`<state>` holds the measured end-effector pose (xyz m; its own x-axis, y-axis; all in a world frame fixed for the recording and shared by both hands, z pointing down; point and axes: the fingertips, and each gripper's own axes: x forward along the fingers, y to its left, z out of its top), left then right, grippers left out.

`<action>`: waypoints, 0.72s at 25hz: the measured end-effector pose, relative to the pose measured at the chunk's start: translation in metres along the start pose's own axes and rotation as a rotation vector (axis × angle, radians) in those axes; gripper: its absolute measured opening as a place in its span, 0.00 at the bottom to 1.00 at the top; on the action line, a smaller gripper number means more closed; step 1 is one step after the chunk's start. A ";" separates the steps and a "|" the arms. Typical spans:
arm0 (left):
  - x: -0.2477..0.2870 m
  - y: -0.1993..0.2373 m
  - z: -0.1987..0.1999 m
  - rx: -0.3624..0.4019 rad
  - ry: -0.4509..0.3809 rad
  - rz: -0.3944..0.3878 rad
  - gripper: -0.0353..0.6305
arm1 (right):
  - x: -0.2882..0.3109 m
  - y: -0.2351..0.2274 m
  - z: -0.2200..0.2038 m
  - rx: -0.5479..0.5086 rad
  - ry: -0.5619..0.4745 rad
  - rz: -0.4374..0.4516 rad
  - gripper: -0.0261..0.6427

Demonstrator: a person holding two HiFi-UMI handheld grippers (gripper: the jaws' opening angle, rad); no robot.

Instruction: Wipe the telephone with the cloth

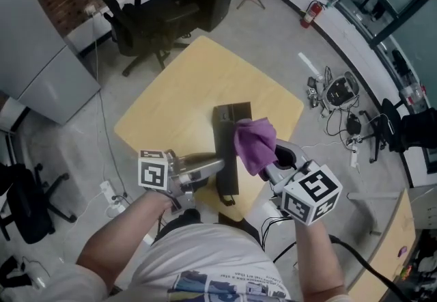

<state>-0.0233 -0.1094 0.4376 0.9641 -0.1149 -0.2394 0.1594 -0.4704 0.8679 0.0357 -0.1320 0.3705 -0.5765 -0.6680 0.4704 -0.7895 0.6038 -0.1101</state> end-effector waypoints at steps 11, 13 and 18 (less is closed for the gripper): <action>-0.007 -0.005 0.020 -0.006 -0.043 -0.052 0.17 | -0.014 0.036 -0.048 0.024 0.080 0.068 0.10; -0.008 -0.007 0.023 -0.008 -0.047 -0.070 0.17 | -0.018 0.042 -0.056 0.032 0.092 0.080 0.10; -0.007 -0.012 0.025 -0.009 -0.028 -0.102 0.17 | -0.027 0.043 -0.069 0.043 0.107 0.087 0.10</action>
<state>-0.0373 -0.1249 0.4174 0.9364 -0.0917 -0.3388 0.2584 -0.4732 0.8422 0.0322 -0.0580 0.4132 -0.6190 -0.5628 0.5478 -0.7474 0.6365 -0.1907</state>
